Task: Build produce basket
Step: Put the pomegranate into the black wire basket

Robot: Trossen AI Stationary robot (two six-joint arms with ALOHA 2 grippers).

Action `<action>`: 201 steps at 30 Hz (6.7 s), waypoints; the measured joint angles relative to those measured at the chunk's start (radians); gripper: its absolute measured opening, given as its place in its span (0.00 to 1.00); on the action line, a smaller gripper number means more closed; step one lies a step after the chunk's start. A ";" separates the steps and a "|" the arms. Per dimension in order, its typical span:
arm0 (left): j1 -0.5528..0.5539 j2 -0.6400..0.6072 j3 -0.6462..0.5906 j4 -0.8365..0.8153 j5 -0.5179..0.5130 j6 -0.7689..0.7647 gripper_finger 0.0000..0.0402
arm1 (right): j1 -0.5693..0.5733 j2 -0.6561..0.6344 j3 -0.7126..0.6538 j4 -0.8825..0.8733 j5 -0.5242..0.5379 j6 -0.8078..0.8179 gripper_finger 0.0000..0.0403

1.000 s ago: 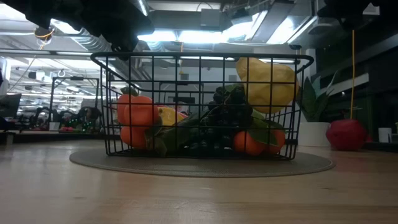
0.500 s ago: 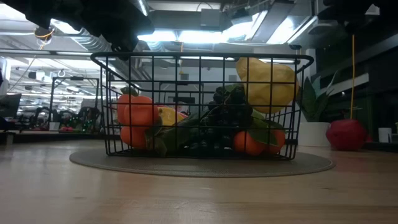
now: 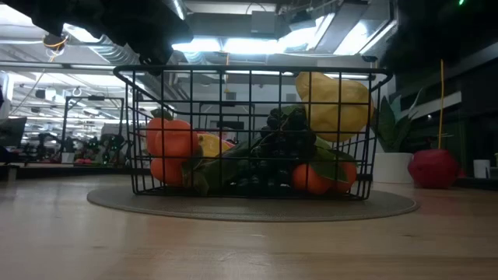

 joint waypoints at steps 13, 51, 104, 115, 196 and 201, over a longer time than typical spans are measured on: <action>0.000 0.000 0.000 0.000 0.000 0.000 0.11 | -0.361 0.215 0.000 -0.430 -0.252 0.380 0.31; 0.000 0.000 0.000 0.000 0.000 0.000 0.12 | -0.318 0.524 0.164 -0.150 -0.633 0.045 0.31; 0.000 0.000 0.000 0.000 0.000 0.000 0.12 | 0.287 0.519 0.031 -0.182 -0.908 0.896 0.31; 0.000 0.000 0.000 0.000 0.000 0.000 0.12 | 0.296 0.519 0.049 -0.378 -0.867 1.064 0.31; 0.000 0.000 0.000 0.000 0.000 0.000 0.11 | 0.247 0.768 0.147 -0.585 -0.684 1.116 0.31; 0.000 0.000 0.000 0.000 0.000 0.000 0.12 | 0.248 0.768 0.147 -0.585 -0.684 1.115 0.31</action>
